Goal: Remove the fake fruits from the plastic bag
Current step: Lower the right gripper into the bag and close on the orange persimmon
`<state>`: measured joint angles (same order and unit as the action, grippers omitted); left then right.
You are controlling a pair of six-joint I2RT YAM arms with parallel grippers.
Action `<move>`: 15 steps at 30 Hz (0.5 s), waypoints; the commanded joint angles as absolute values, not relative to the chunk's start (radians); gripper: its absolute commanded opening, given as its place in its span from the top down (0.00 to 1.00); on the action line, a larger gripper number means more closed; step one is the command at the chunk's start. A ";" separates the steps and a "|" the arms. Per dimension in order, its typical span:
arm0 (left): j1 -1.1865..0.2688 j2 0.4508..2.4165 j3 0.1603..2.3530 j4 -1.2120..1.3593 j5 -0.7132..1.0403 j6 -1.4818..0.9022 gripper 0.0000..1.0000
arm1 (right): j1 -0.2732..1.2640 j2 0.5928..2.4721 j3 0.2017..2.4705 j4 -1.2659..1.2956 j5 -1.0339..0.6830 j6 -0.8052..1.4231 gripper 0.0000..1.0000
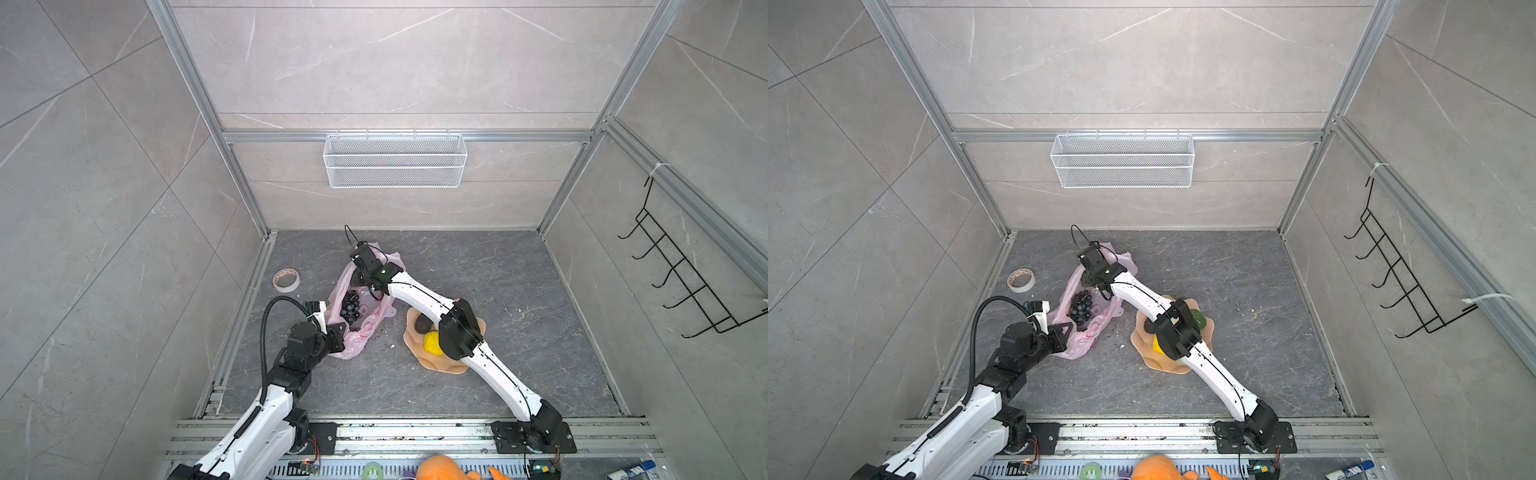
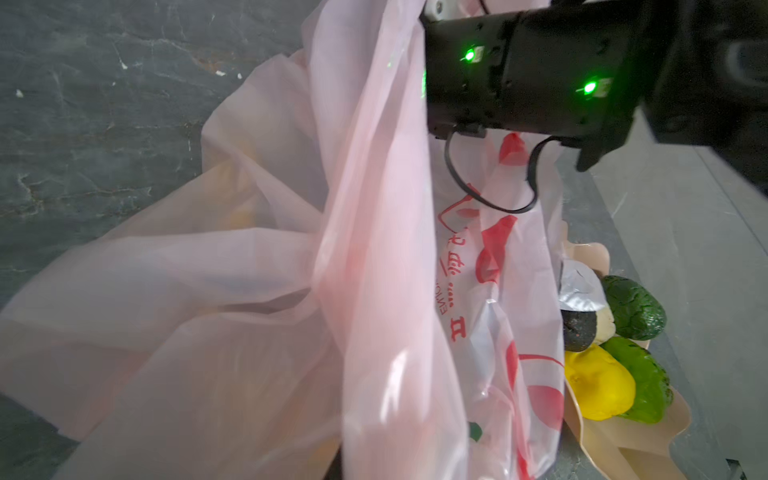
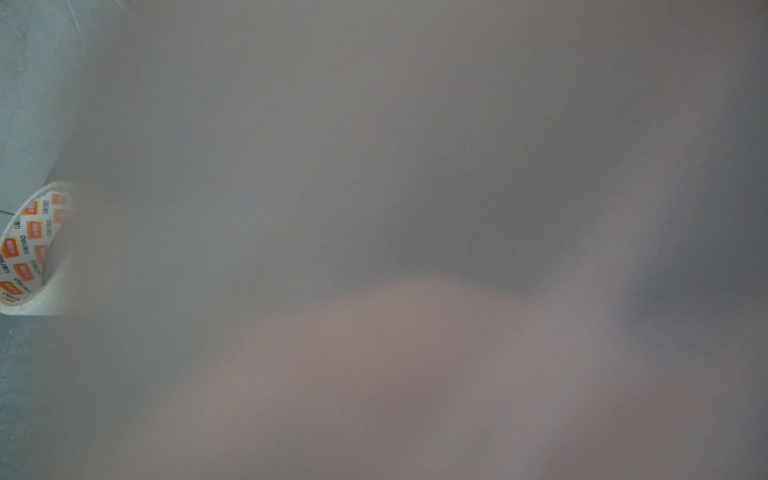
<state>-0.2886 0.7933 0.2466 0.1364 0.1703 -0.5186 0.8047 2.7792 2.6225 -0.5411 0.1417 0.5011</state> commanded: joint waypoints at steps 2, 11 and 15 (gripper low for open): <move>-0.291 0.832 0.301 0.126 0.112 -0.494 1.00 | 0.819 2.657 2.503 -0.512 0.149 0.500 0.56; -0.292 0.894 0.321 0.113 0.083 -0.495 1.00 | 0.839 2.473 2.241 -0.381 0.166 0.510 0.56; -0.292 0.920 0.330 0.113 0.081 -0.496 1.00 | 0.842 2.389 2.118 -0.317 0.171 0.523 0.56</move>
<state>-0.2882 0.9077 0.2844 0.1081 0.1024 -0.5179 0.8383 2.4752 2.1750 -0.3943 0.1516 0.5056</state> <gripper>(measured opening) 0.051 0.438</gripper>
